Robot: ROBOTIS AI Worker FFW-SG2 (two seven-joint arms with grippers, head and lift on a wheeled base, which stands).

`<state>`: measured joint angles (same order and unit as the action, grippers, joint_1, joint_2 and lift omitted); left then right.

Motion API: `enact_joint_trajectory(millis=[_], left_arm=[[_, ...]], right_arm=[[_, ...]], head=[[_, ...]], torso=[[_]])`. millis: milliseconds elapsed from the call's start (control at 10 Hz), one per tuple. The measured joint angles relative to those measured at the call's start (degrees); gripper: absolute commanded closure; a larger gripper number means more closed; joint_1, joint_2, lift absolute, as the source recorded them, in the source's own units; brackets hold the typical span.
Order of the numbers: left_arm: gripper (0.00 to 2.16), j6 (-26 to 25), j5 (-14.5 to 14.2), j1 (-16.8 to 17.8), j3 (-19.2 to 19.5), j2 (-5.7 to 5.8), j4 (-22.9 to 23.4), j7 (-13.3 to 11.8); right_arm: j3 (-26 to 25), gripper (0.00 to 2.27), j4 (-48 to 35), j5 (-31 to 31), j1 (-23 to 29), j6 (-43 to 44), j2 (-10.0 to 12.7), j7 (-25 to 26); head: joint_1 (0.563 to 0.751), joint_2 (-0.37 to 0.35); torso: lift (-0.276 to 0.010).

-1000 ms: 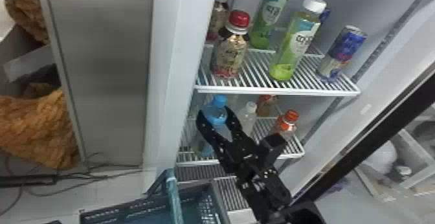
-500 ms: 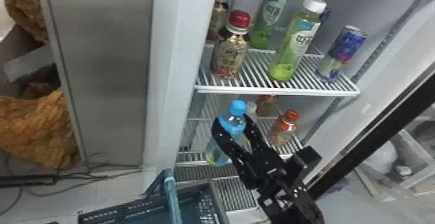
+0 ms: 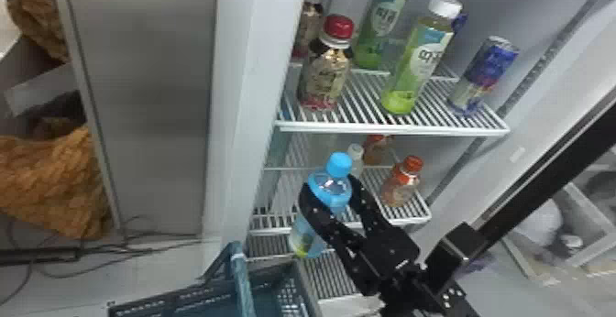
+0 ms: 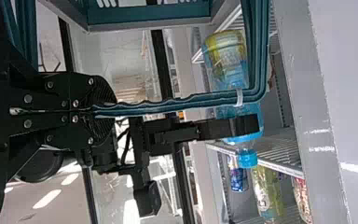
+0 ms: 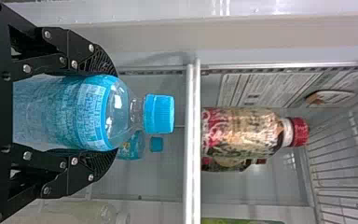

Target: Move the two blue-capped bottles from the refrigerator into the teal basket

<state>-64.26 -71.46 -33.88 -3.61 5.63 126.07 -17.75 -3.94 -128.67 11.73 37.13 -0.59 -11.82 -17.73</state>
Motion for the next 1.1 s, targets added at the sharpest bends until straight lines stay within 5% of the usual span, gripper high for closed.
enact_joint_trajectory(millis=[700, 1100], left_arm=[[1.16, 0.0, 0.0, -0.3, 0.2, 0.0, 0.0, -0.1], [1.16, 0.0, 0.1, -0.3, 0.2, 0.08, 0.0, -0.1]], right_arm=[[-4.1, 0.68, -18.1, 1.7, 13.0, -10.8, -0.2, -4.4], [-2.4, 0.68, -16.8, 3.3, 12.1, -15.9, -1.0, -6.1]], head=[[0.695, -0.35], [0.695, -0.35]], torso=[[-0.166], [-0.166]])
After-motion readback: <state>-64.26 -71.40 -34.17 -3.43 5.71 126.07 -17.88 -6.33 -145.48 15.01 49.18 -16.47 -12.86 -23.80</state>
